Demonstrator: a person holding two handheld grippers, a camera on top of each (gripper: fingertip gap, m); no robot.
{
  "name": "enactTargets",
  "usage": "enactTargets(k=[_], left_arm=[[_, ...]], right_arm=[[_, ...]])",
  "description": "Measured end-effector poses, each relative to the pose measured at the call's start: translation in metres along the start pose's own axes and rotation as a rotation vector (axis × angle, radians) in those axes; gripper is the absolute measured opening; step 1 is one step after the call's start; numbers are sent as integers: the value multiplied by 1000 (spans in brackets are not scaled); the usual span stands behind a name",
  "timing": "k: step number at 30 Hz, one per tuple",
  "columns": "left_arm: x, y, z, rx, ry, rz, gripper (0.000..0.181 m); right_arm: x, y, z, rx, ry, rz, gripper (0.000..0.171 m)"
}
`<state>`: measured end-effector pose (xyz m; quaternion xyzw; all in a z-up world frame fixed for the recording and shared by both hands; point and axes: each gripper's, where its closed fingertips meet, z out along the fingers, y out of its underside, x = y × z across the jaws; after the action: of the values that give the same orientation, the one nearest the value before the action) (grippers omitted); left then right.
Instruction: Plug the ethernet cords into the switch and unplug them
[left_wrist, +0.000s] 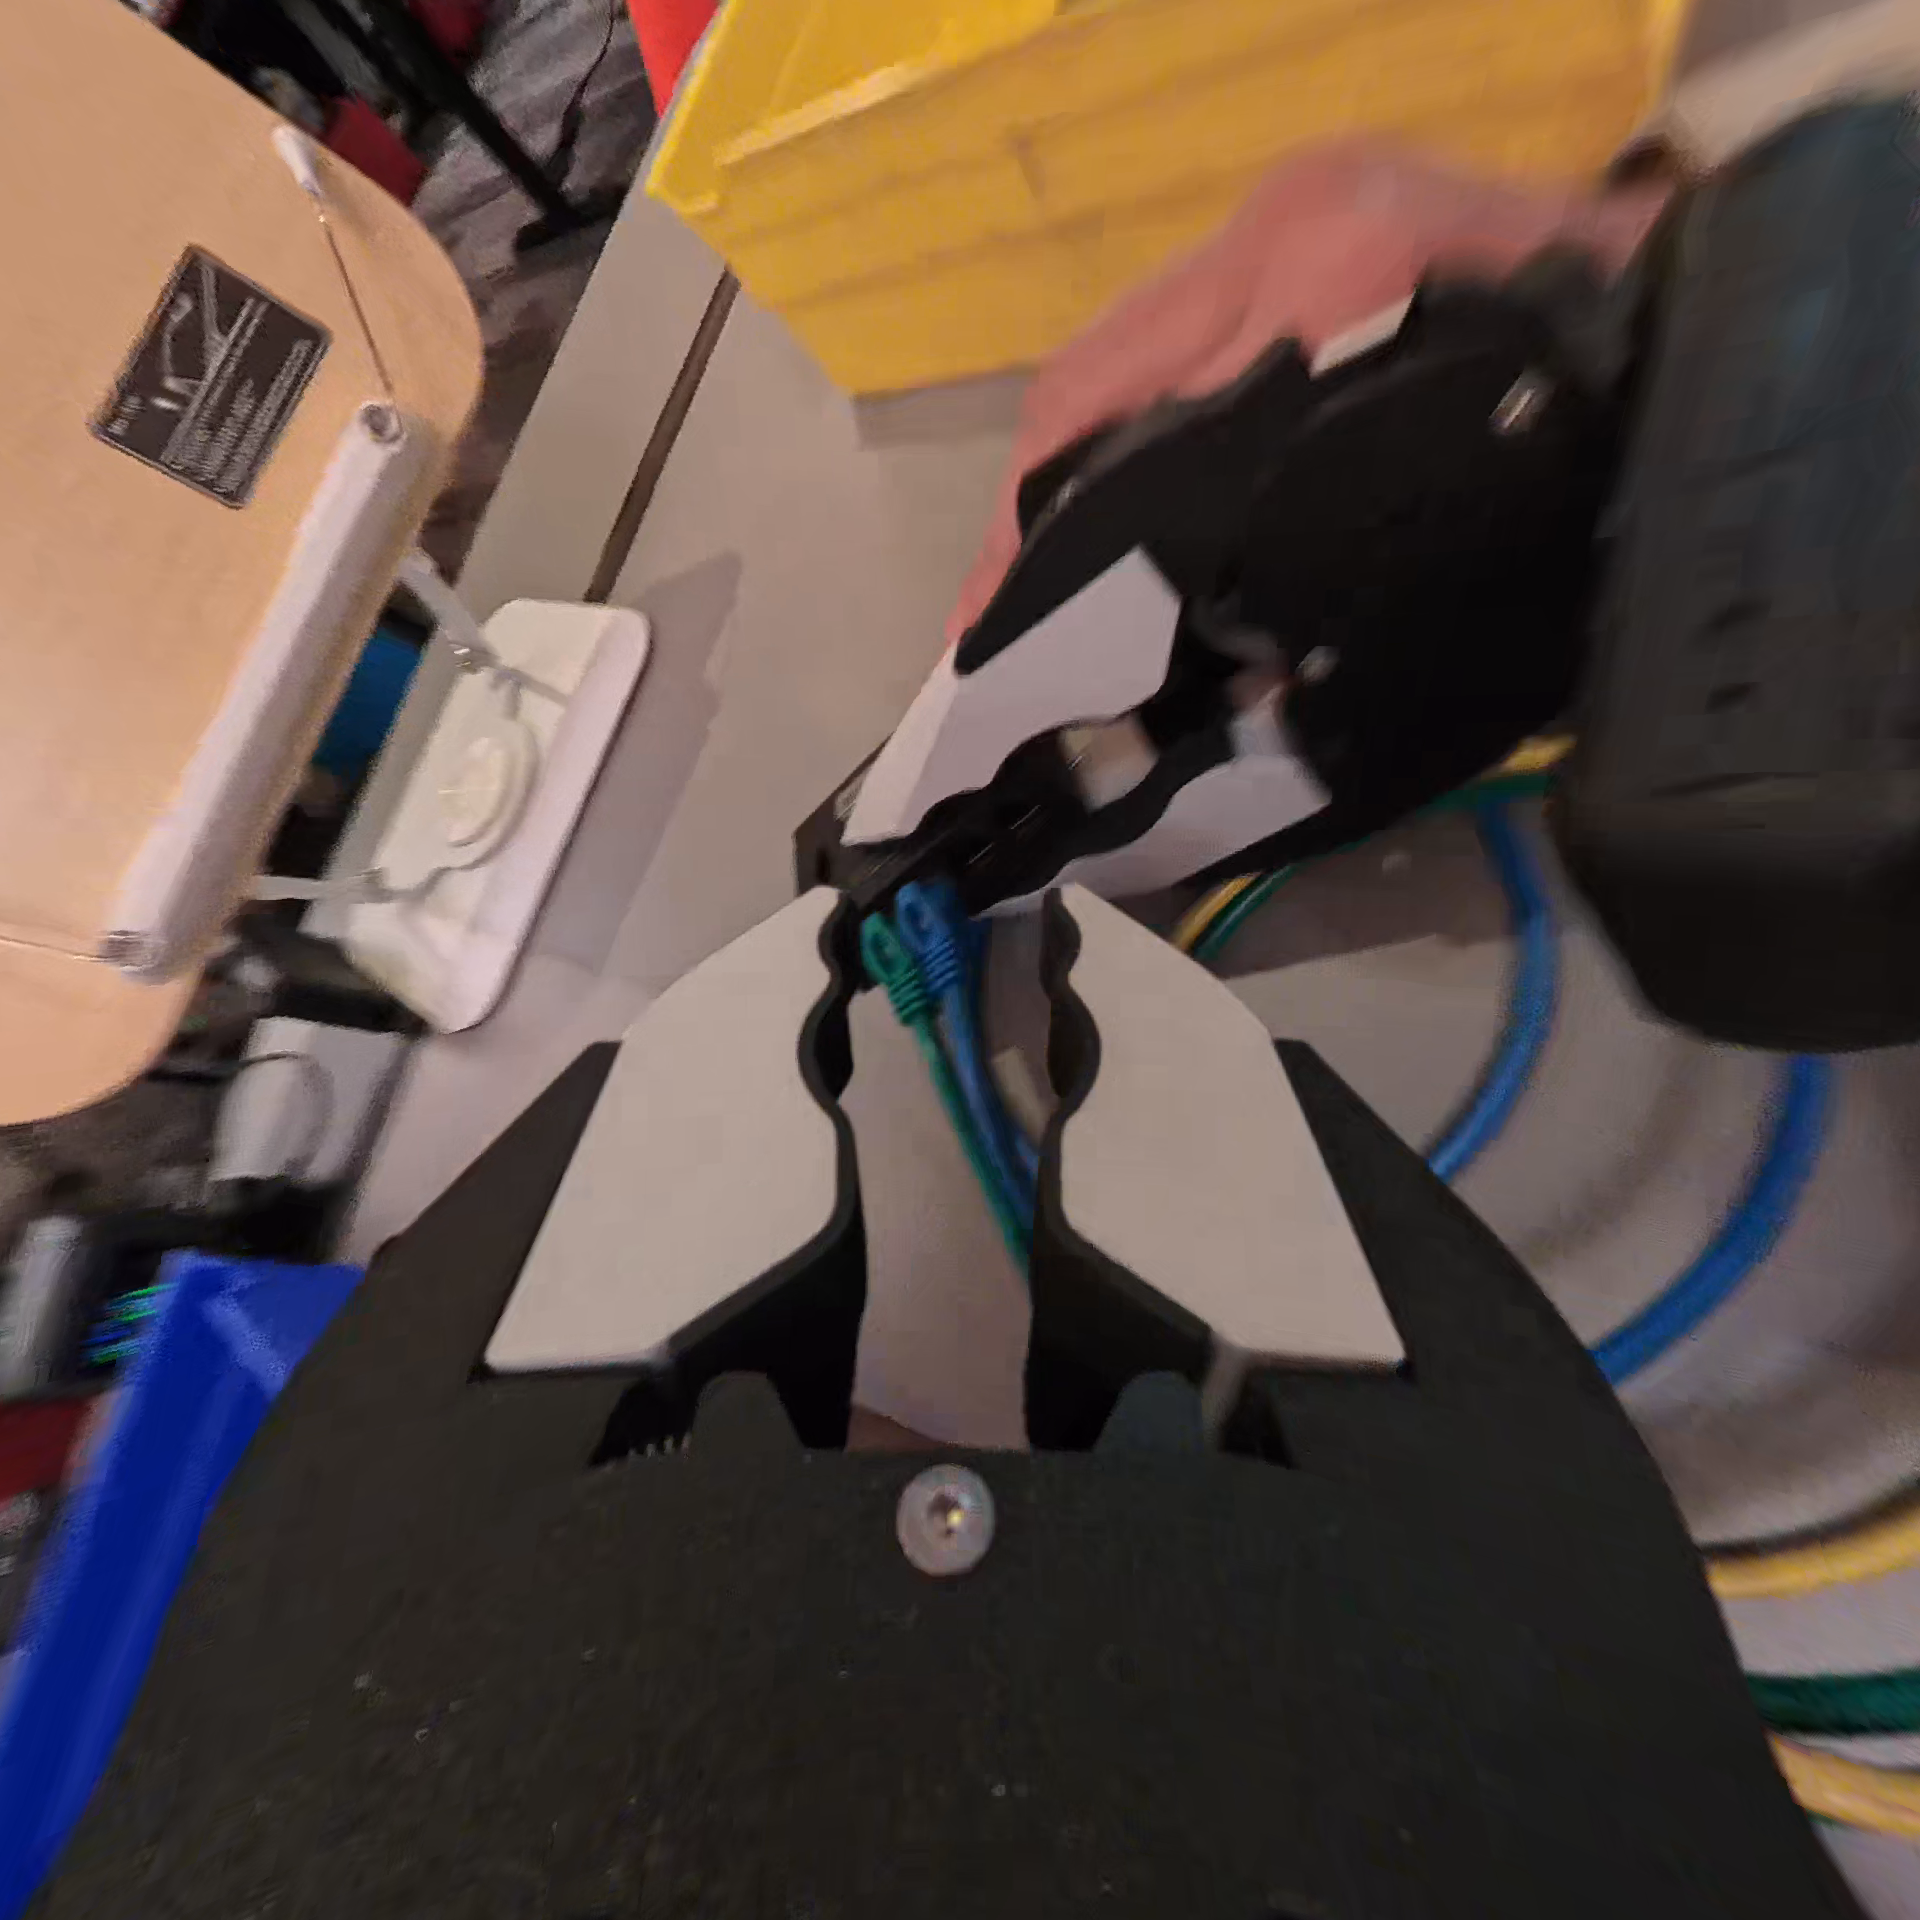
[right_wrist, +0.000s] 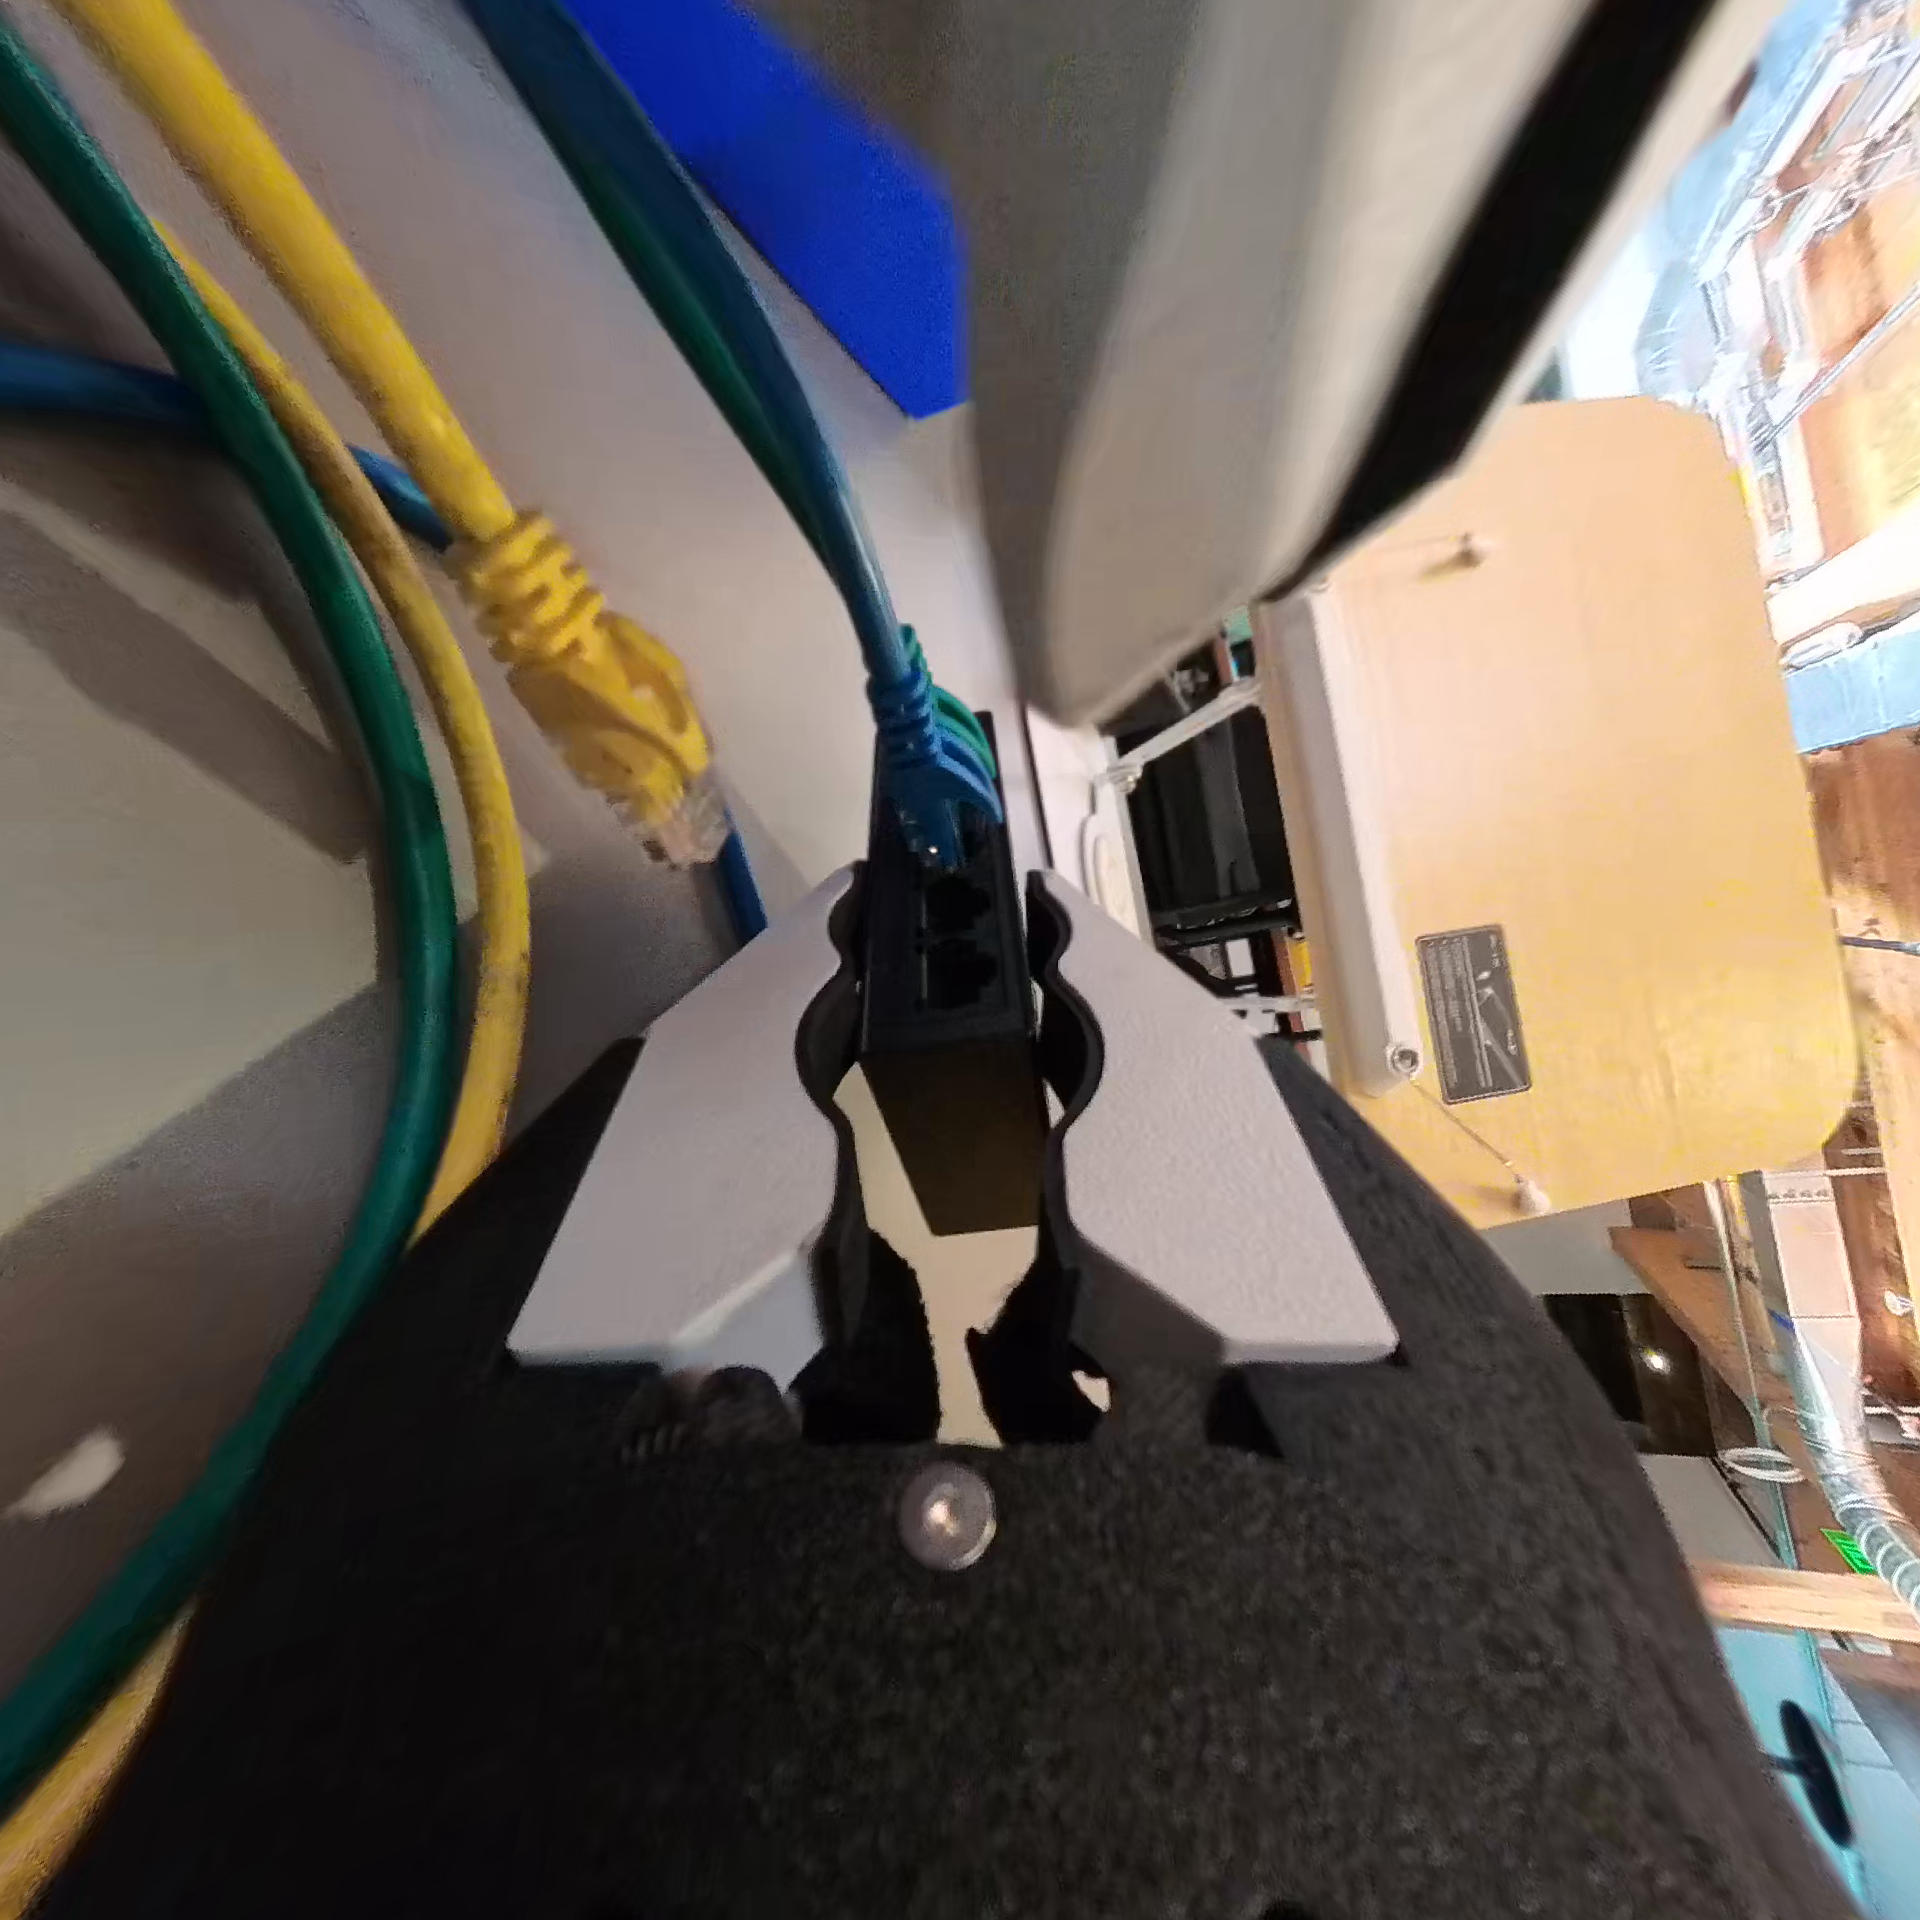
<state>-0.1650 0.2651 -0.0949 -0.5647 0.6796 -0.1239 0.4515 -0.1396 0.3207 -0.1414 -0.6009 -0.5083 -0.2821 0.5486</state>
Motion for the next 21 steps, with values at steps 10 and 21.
enactTargets(k=[10,21], left_arm=[[-8,29,29,-178,-153,373,29],[-7,25,33,-108,-160,386,22]], right_arm=[[10,-13,-4,7,26,4,29],[3,-14,-4,12,2,-15,29]])
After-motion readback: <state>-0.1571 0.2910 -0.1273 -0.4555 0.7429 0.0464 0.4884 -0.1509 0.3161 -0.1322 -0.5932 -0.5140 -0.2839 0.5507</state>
